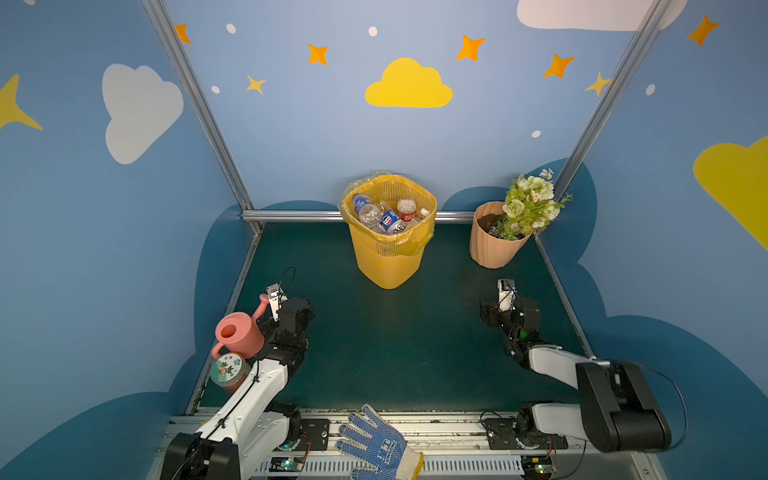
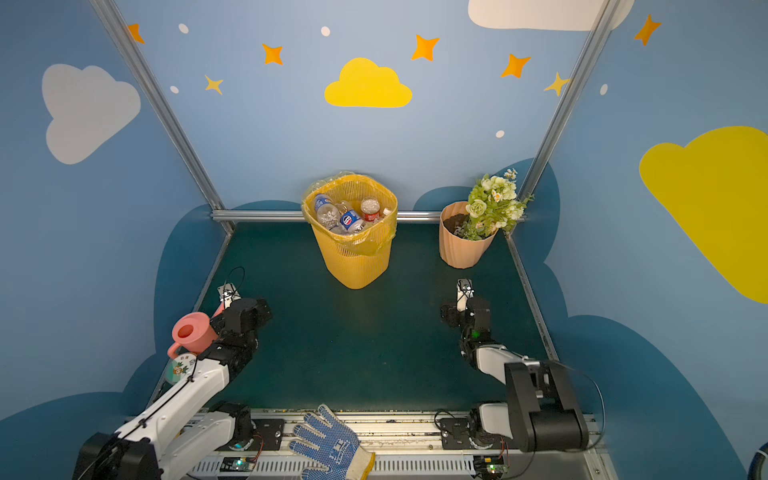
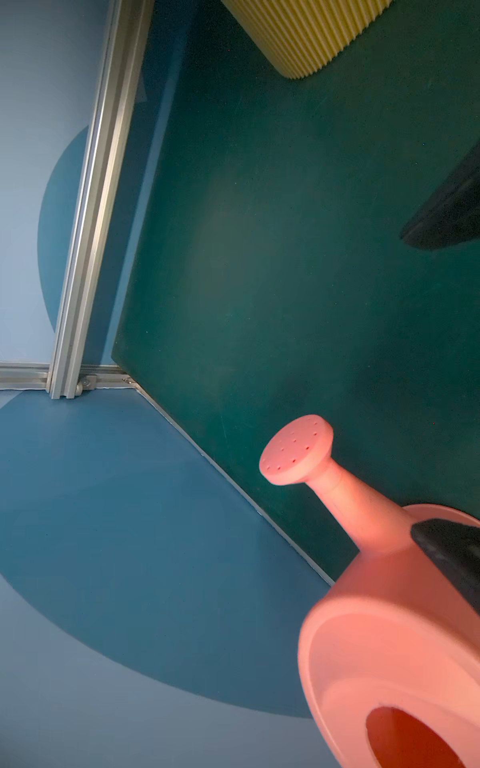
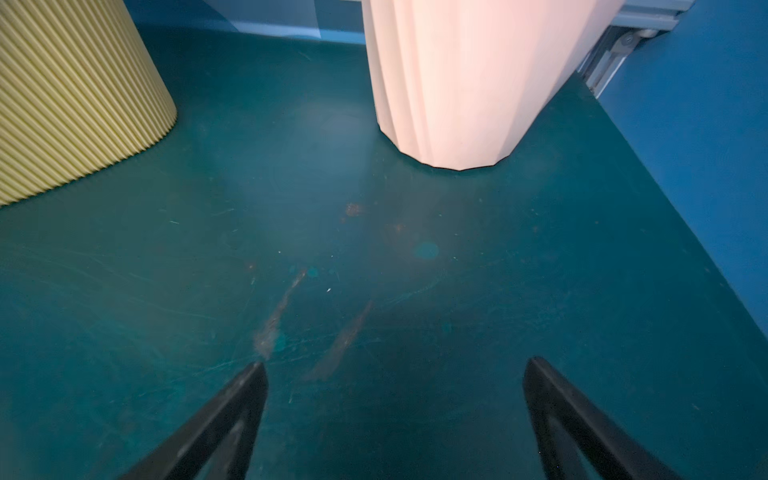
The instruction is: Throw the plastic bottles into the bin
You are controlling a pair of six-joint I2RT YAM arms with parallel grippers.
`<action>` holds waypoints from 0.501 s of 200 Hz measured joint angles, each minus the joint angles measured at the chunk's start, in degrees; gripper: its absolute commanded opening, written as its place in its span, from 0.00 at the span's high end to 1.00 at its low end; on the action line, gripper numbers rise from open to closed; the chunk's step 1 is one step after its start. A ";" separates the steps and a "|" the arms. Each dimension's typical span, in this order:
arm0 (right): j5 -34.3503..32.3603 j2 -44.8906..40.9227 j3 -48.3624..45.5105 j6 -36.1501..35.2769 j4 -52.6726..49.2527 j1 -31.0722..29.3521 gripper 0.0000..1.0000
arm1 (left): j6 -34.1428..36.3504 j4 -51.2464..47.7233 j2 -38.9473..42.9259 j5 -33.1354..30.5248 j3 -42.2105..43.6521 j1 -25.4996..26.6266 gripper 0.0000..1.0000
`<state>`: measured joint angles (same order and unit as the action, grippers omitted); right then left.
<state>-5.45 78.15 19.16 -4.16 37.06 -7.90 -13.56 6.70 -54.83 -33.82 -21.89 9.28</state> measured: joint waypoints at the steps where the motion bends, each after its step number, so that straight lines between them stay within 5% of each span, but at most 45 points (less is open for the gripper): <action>1: -0.04 0.42 0.20 -0.07 0.20 -0.09 0.06 | 0.02 0.15 -0.04 0.02 0.09 -0.02 0.00; 46: -3.10 4.85 2.23 -0.04 5.09 -0.42 0.04 | 1.22 11.37 -3.63 0.15 3.85 -1.38 0.00; 100: 1.33 9.49 3.04 2.80 8.17 5.03 0.04 | 2.62 25.44 -14.12 0.96 5.09 -2.56 0.00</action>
<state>-4.12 87.64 22.20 -1.37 45.23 -2.87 -10.94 32.14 -68.95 -32.86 -16.80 6.72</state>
